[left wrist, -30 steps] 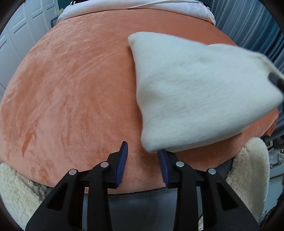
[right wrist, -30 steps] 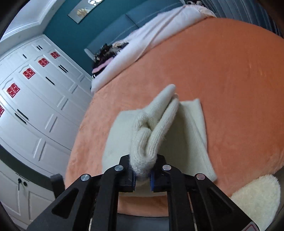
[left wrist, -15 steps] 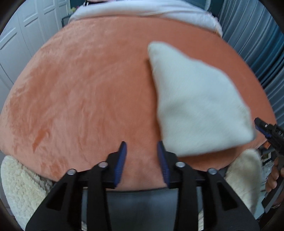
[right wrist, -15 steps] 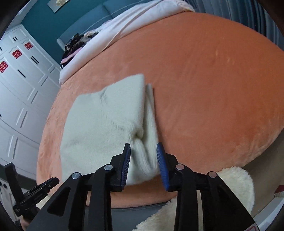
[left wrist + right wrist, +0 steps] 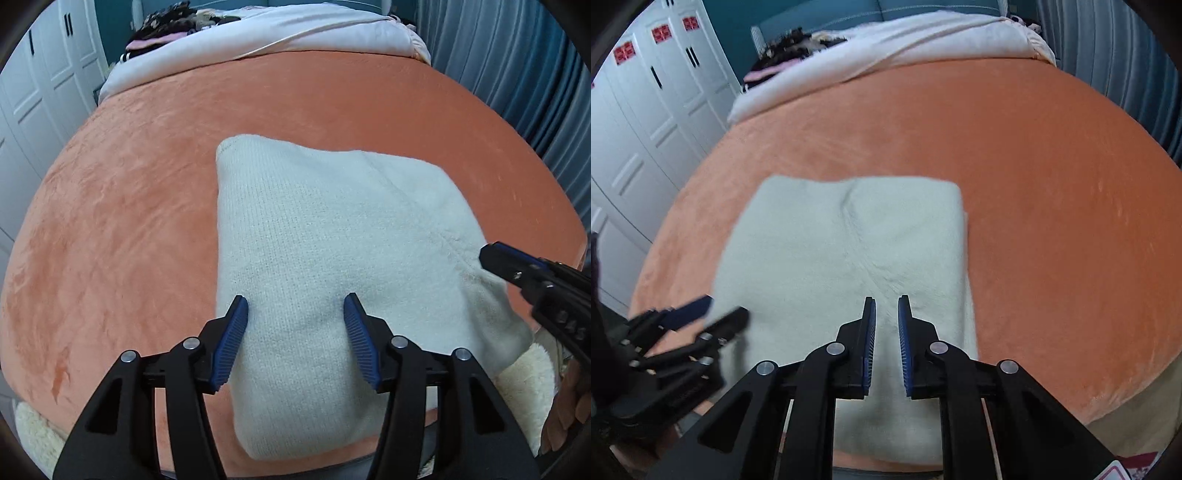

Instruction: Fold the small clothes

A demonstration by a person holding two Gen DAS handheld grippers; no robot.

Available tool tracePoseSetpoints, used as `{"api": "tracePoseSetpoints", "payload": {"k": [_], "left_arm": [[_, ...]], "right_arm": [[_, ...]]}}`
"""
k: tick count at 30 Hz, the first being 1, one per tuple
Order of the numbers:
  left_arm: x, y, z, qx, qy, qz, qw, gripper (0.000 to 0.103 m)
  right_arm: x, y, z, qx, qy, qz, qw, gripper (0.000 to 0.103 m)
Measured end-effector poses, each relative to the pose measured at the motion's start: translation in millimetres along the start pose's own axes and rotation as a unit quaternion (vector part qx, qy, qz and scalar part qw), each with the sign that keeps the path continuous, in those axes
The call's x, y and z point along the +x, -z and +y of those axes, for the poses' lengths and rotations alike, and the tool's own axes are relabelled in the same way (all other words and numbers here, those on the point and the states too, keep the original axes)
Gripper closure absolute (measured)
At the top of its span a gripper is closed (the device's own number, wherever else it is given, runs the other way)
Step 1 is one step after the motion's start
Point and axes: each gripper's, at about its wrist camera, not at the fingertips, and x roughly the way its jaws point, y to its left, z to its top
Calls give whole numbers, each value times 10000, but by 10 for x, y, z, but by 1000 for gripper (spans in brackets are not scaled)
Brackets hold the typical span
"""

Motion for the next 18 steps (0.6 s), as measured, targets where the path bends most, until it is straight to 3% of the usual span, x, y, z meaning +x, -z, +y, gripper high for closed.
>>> {"api": "tracePoseSetpoints", "payload": {"k": [2,3,8,12,18], "left_arm": [[3,9,-21,11,-38,7,10000,50],[2,10,-43,28,-44,10,10000,50],[-42,38,-101,83,-149,19,9999,51],[-24,35,-116,68,-201,4,9998,50],[-37,53,-107,42,-203,15,9998,50]], "right_arm": [[274,73,-86,-17,247,473,9986,92],[390,95,-100,12,251,639,9976,97],[-135,46,-71,191,61,117,9997,96],[153,259,-37,56,363,668,9971,97],[-245,187,-46,147,188,266,9994,96]]}}
